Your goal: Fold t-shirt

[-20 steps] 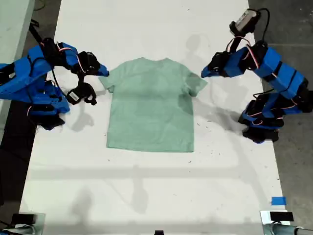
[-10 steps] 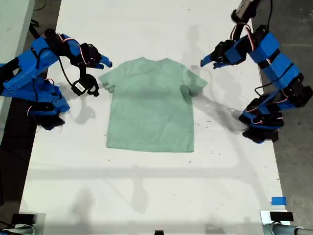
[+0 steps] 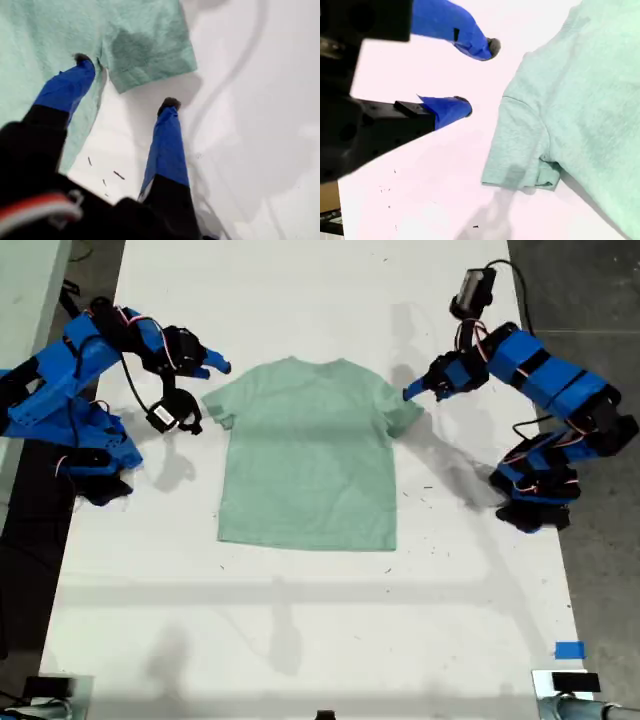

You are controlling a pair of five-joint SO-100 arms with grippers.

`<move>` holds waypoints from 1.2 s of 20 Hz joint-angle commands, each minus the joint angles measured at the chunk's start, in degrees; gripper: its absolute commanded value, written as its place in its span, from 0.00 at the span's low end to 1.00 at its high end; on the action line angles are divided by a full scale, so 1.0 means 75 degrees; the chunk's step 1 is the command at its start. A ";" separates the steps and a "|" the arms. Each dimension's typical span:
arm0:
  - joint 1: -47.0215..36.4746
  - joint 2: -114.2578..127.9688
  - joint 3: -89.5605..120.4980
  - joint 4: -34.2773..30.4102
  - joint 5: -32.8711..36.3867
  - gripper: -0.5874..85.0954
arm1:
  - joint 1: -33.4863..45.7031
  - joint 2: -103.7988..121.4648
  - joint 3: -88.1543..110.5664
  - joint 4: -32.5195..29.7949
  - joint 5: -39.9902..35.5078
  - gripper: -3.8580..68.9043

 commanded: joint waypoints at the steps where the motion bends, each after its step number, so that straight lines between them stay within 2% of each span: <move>1: -0.0117 -0.0035 -0.0094 -0.0047 0.0094 0.22 | 0.0234 -0.0234 0.0258 -0.1008 -0.0352 0.47; 6: -0.0129 -0.0117 -0.0070 -0.0059 0.0105 0.22 | 0.0527 -0.1336 0.0410 -0.2051 -0.0750 0.47; 10: -0.0223 -0.0129 0.0000 -0.0070 0.0141 0.22 | 0.0668 -0.2379 0.0070 -0.2484 -0.0973 0.47; 13: -0.0270 -0.0129 0.0035 -0.0070 0.0176 0.22 | 0.0645 -0.3141 -0.0434 -0.2484 -0.1102 0.38; 14: -0.0281 -0.0129 0.0047 -0.0070 0.0176 0.22 | 0.0621 -0.3340 -0.0621 -0.2414 -0.1102 0.30; 15: -0.0281 -0.0129 0.0059 -0.0082 0.0176 0.22 | 0.0609 -0.3422 -0.0727 -0.2355 -0.1055 0.16; 16: -0.0281 -0.0129 0.0070 -0.0082 0.0176 0.21 | 0.0609 -0.3422 -0.0797 -0.2297 -0.0996 0.08; 17: -0.0281 -0.0129 0.0082 -0.0082 0.0176 0.21 | 0.0609 -0.3422 -0.0891 -0.2156 -0.1020 0.04; 24: -0.0270 -0.0105 0.0152 -0.0082 0.0176 0.21 | 0.0410 -0.3012 -0.2789 0.0316 -0.1031 0.03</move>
